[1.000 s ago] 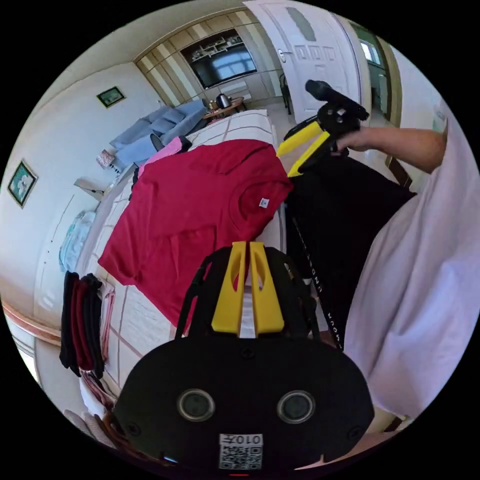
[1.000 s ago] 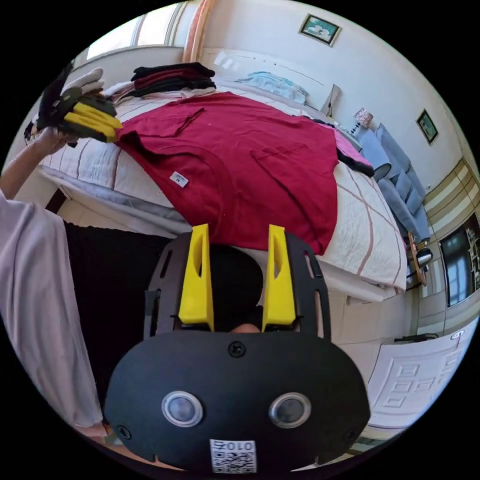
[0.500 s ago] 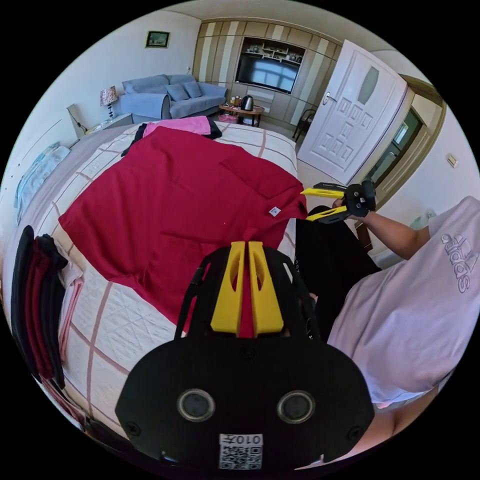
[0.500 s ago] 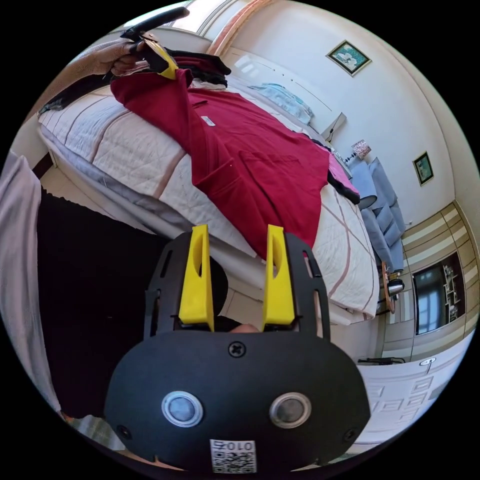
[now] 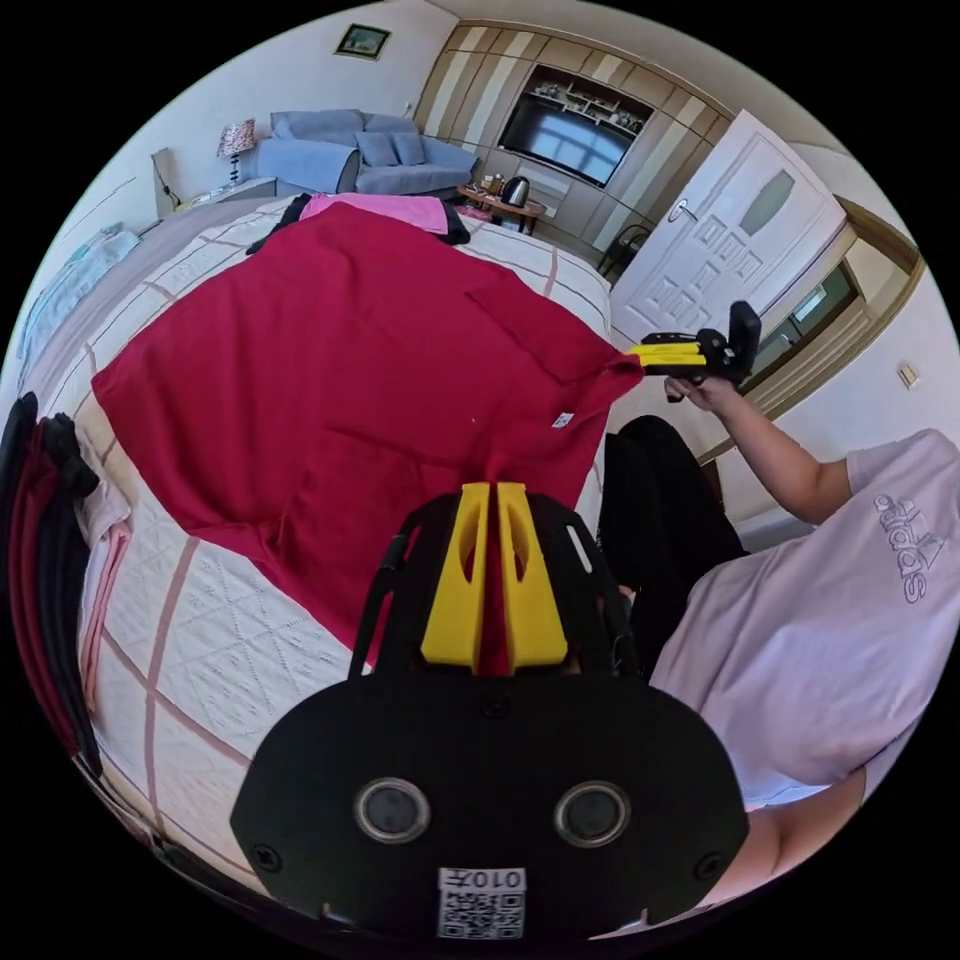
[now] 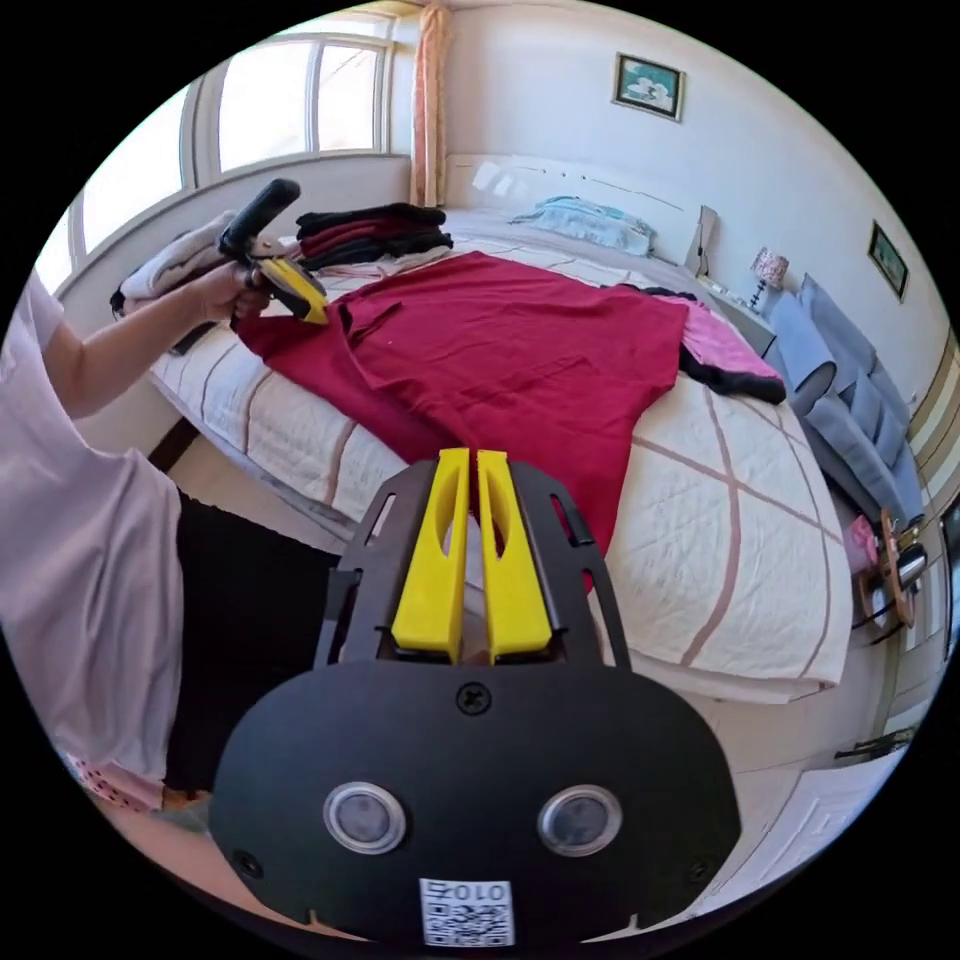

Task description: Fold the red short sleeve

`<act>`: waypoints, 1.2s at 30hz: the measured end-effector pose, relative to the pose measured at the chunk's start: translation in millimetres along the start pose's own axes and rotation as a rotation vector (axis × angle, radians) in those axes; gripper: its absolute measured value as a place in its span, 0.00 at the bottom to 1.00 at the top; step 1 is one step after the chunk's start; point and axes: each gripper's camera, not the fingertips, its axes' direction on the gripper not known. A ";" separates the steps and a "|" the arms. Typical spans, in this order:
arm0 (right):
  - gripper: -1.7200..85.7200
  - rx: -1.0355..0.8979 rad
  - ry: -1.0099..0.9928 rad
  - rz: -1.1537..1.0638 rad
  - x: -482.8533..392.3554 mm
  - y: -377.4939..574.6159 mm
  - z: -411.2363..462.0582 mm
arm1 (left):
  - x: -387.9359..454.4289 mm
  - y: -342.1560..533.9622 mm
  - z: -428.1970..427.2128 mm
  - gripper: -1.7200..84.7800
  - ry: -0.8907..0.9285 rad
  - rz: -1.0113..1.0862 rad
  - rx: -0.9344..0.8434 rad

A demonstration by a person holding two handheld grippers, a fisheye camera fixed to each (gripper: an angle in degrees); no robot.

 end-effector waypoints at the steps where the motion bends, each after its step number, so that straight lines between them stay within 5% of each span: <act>1: 0.04 -0.036 -0.037 0.021 15.9 -8.0 2.4 | 1.6 -1.2 0.2 0.03 -0.007 0.004 -0.007; 13: 0.05 -0.135 -0.099 -0.107 47.3 -16.6 11.7 | 70.8 18.5 4.5 0.05 -0.309 0.096 -0.208; 26: 0.03 0.054 -0.059 -0.105 50.9 22.0 -78.4 | 158.3 61.6 -46.5 0.02 -0.452 0.230 -0.006; 36: 0.03 0.086 -0.108 -0.164 33.6 59.2 -140.5 | 226.9 94.4 -71.5 0.02 -0.484 0.371 -0.016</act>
